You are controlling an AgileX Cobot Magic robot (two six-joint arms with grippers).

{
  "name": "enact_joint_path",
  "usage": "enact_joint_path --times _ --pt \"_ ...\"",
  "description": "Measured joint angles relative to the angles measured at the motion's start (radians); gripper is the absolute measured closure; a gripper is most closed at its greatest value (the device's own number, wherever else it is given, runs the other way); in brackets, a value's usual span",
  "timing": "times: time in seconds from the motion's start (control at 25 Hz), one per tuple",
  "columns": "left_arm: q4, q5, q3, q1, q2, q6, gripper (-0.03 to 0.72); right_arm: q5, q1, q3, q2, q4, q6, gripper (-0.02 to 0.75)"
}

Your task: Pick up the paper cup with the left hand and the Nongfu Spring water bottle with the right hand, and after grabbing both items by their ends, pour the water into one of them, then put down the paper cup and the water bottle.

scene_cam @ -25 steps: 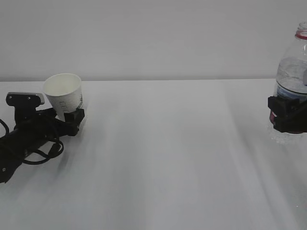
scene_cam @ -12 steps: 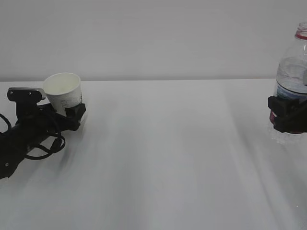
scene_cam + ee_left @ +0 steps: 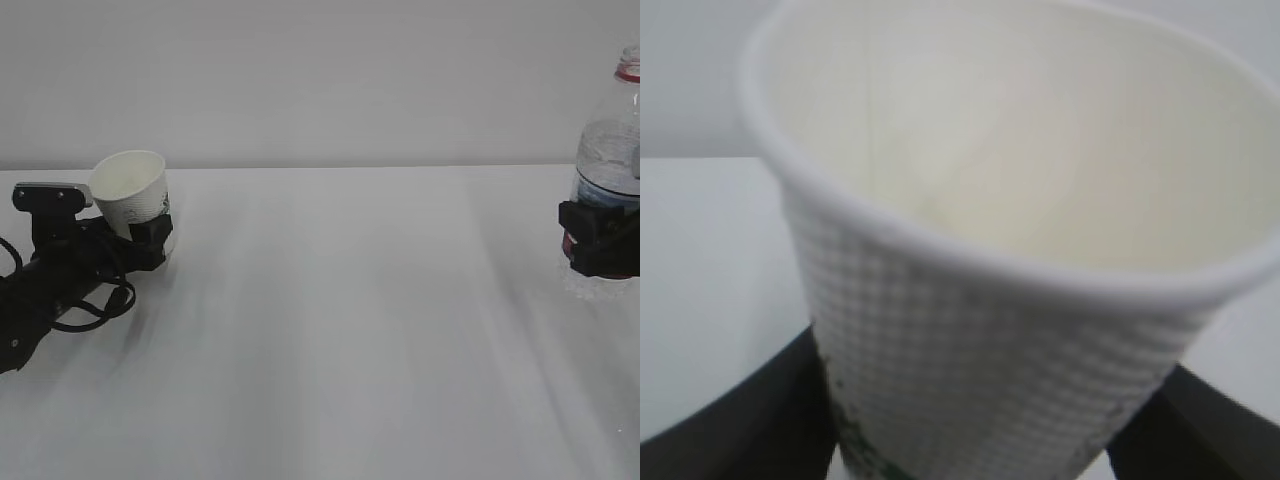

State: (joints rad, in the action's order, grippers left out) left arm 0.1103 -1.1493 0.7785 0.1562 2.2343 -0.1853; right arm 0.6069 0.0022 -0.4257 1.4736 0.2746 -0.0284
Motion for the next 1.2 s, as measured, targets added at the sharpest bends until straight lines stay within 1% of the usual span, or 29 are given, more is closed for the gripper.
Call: enact_joint_path --times 0.2,0.48,0.68,1.0,1.2 --pt "-0.002 0.0 0.0 0.0 0.0 0.0 0.167 0.0 0.0 0.0 0.0 0.0 0.002 0.316" --pt "0.025 0.0 0.0 0.0 0.0 0.0 0.174 0.0 0.0 0.0 0.0 0.0 0.002 0.316" --pt "0.099 0.0 0.0 0.0 -0.013 0.0 0.179 0.0 0.0 0.0 0.0 0.0 0.002 0.316" --pt "0.179 0.0 0.0 0.0 -0.031 -0.067 0.182 0.0 0.0 0.0 0.0 0.0 0.002 0.316" --pt "0.298 0.0 0.0 0.0 -0.031 -0.081 0.192 0.0 0.0 0.0 0.0 0.0 0.002 0.316"
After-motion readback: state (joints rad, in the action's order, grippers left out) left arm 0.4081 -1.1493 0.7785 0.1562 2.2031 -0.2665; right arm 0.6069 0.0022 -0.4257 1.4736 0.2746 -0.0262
